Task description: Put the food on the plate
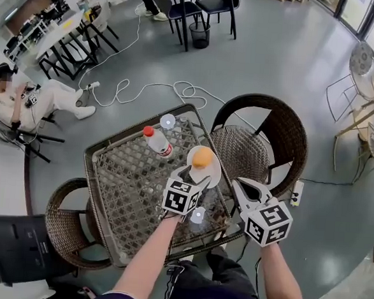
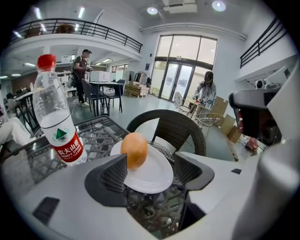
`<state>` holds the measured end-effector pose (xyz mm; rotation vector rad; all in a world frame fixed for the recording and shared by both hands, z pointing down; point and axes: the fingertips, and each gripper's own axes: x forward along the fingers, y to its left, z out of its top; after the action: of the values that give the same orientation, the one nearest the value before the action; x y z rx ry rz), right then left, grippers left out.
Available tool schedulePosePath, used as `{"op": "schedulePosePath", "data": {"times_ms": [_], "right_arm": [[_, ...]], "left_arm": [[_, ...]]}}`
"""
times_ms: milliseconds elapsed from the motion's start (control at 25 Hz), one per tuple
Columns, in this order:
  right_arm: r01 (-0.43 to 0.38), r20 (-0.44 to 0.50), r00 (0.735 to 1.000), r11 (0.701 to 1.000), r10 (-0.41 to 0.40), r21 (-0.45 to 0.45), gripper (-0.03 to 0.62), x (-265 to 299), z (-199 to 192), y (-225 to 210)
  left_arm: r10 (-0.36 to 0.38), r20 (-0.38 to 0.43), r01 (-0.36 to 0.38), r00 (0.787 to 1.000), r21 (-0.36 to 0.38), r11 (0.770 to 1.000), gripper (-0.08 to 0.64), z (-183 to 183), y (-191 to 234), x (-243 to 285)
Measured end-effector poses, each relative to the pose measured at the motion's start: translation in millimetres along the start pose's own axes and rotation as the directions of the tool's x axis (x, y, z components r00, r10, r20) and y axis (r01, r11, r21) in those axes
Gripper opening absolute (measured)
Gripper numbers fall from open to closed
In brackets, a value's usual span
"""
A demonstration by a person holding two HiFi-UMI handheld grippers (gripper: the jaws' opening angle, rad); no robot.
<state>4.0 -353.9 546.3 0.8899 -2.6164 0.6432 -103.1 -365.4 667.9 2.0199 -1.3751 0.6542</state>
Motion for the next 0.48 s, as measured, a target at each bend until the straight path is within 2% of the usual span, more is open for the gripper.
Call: {"op": "schedulePosePath", "data": {"times_ms": [160, 480], "right_arm": [[0.004, 0.019, 1.0, 1.0, -0.004, 0.0, 0.005, -2, 6, 8], [0.017, 0.058, 0.998, 1.0, -0.017, 0.002, 0.005, -13, 18, 30]], "left_arm": [[-0.03, 0.056, 0.029, 0.998, 0.021, 0.999, 0.314, 8, -20, -24], [-0.067, 0.18, 0.057, 0.981, 0.062, 0.996, 0.157, 36, -52, -81]]}}
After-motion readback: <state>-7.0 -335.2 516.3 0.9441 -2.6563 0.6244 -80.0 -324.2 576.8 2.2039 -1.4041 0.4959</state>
